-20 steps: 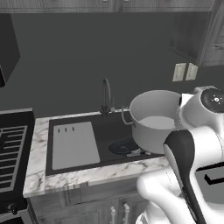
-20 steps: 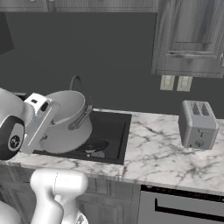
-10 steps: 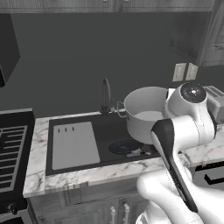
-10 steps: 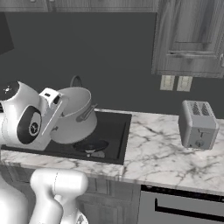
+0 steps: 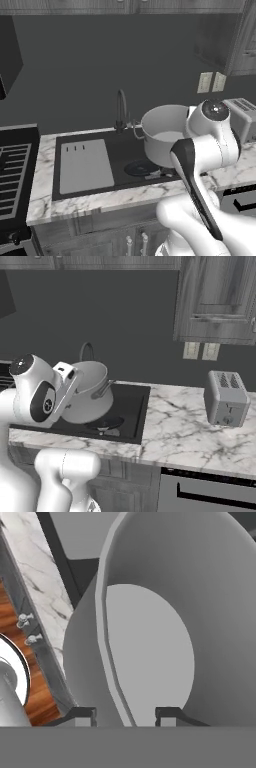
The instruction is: Move the pot and pan from the stove into the sink.
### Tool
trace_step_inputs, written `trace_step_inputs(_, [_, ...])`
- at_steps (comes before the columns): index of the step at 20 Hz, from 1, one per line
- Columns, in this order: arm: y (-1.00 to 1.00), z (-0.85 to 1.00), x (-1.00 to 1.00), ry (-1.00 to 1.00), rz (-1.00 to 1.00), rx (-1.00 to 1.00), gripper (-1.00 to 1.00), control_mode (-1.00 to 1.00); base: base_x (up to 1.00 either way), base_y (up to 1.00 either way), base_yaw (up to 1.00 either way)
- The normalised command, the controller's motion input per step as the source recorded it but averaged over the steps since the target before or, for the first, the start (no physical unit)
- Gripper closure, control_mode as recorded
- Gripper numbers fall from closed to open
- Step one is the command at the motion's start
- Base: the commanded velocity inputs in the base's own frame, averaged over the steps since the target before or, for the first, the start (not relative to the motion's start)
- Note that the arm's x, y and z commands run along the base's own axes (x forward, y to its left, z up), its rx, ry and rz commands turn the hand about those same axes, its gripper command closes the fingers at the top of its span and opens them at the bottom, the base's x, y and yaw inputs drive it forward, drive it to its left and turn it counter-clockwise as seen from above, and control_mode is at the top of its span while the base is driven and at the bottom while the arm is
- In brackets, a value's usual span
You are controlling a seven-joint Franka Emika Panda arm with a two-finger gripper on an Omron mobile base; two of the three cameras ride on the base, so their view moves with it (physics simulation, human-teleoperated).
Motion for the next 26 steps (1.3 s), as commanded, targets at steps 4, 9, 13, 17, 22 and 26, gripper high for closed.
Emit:
trace_step_inputs(4, [-0.09,-0.39,0.10,0.00,0.02,0.00,1.00,-1.00,0.00,0.00,0.00])
trace_step_inputs(9, [-0.11,-0.36,0.17,0.00,0.00,0.00,1.00,-1.00,0.00,0.00,0.00])
trace_step_inputs(13, [-0.06,-0.34,0.26,-0.01,0.00,0.00,1.00,-1.00,0.00,0.00,0.00])
trace_step_inputs(17, [-0.05,-0.35,0.30,-0.01,0.00,0.00,1.00,-1.00,0.00,0.00,0.00])
trace_step_inputs(22, [-0.02,-0.33,0.37,-0.02,0.00,0.00,1.00,-1.00,0.00,0.00,0.00])
trace_step_inputs(26, [0.00,-0.31,0.48,-0.04,0.00,0.00,1.00,-1.00,0.00,0.00,0.00])
